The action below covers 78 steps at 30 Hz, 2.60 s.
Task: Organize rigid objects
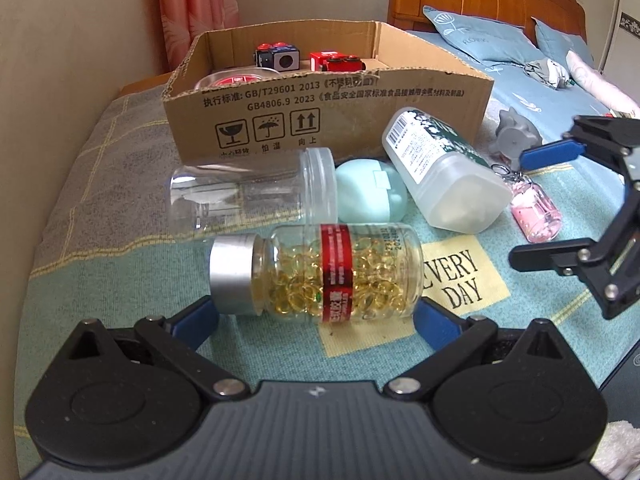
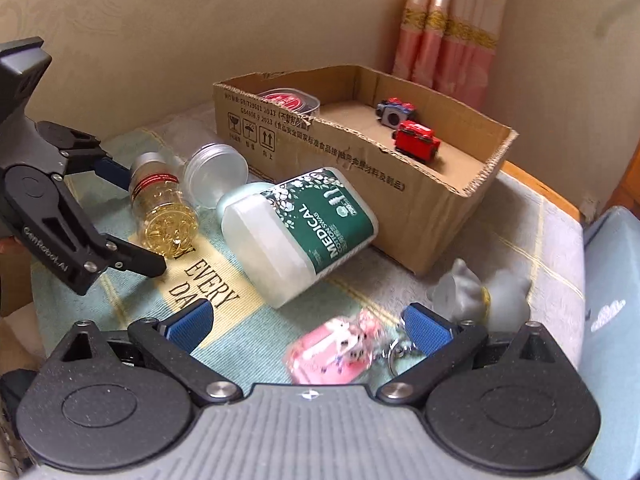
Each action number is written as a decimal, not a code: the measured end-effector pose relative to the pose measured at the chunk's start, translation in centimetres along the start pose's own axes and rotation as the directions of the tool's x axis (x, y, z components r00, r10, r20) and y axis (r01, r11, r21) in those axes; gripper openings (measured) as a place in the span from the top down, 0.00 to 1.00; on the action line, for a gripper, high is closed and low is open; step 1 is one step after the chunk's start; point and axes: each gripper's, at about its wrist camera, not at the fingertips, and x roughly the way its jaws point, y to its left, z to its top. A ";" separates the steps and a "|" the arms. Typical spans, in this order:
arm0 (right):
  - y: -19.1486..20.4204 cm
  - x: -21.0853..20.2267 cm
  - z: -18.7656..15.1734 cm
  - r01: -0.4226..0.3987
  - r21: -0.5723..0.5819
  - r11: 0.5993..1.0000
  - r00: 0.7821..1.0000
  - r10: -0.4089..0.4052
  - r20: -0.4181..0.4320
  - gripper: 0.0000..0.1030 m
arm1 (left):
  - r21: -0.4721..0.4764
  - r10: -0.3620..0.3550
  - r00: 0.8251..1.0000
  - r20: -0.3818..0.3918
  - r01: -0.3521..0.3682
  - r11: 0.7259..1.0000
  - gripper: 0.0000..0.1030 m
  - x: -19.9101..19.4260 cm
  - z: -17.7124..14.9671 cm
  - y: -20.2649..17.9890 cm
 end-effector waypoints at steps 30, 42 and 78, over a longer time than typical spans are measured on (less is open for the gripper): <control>3.7 -1.2 -1.6 0.006 0.019 1.000 0.995 -0.004 -0.101 0.15 | 0.011 0.007 1.000 0.006 -0.007 1.000 0.01 0.3 0.2 -0.1; 3.1 -1.5 -1.8 0.043 0.029 0.999 0.996 -0.040 -0.086 0.31 | 0.039 0.038 0.998 0.052 -0.040 0.998 0.01 -0.3 1.2 -0.6; 0.6 -8.0 5.8 0.051 -0.043 0.998 0.998 -0.050 0.030 0.46 | 0.231 -0.051 0.991 0.125 0.021 0.973 0.10 -7.4 8.0 -0.9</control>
